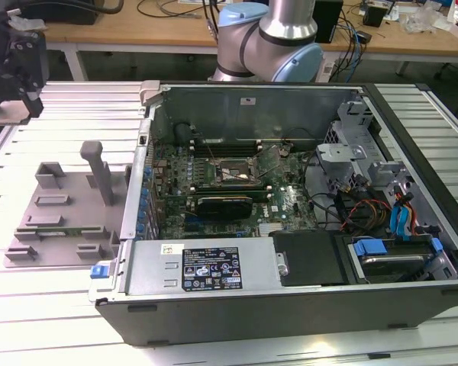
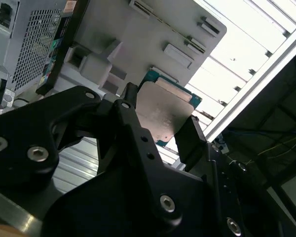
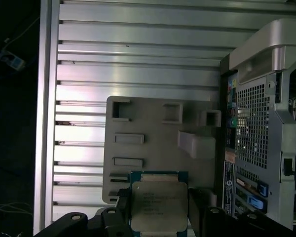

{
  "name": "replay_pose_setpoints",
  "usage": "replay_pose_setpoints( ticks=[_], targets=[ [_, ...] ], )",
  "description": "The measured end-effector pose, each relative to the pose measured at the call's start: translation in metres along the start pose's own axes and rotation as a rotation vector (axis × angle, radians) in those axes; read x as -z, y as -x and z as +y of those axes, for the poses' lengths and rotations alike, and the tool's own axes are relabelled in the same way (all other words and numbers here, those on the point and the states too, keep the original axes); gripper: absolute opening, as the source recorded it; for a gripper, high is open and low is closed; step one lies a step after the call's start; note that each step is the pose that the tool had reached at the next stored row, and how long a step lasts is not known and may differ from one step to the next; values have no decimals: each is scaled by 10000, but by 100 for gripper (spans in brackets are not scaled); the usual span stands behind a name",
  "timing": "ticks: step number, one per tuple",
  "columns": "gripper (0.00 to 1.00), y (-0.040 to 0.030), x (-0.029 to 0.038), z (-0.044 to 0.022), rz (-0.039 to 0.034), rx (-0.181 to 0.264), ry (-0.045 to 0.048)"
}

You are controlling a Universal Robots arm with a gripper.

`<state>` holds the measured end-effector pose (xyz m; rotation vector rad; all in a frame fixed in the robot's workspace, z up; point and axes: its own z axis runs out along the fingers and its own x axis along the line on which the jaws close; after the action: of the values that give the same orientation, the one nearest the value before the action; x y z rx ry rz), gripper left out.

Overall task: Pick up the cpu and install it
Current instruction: 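Pick up the cpu and move it towards the insertion slot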

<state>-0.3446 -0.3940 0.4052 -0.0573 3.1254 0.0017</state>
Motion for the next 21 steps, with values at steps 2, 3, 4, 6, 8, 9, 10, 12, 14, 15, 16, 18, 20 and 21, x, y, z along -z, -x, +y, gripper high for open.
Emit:
replay_pose_setpoints(
  ticks=[2,3,4,6,8,9,10,12,14,15,16,18,20,21],
  targets=[
    [55,58,0,-2,1,0,0],
    [55,73,-1,-3,1,0,0],
    [55,89,-1,-3,0,0,0],
    [55,124,-2,-5,0,0,0],
    [55,188,-3,-7,-1,1,1],
    [55,204,-3,-8,0,1,0],
    [55,221,-3,-8,1,0,0],
    [55,282,-4,-10,1,0,-1],
    [55,312,-5,-12,0,0,0],
    [55,328,-5,-12,0,0,0],
    [55,358,-5,-13,1,0,0],
    [55,393,-6,-15,0,0,0],
    [55,460,-7,-17,1,1,-1],
    [55,492,-7,-18,1,0,-1]
  ],
)
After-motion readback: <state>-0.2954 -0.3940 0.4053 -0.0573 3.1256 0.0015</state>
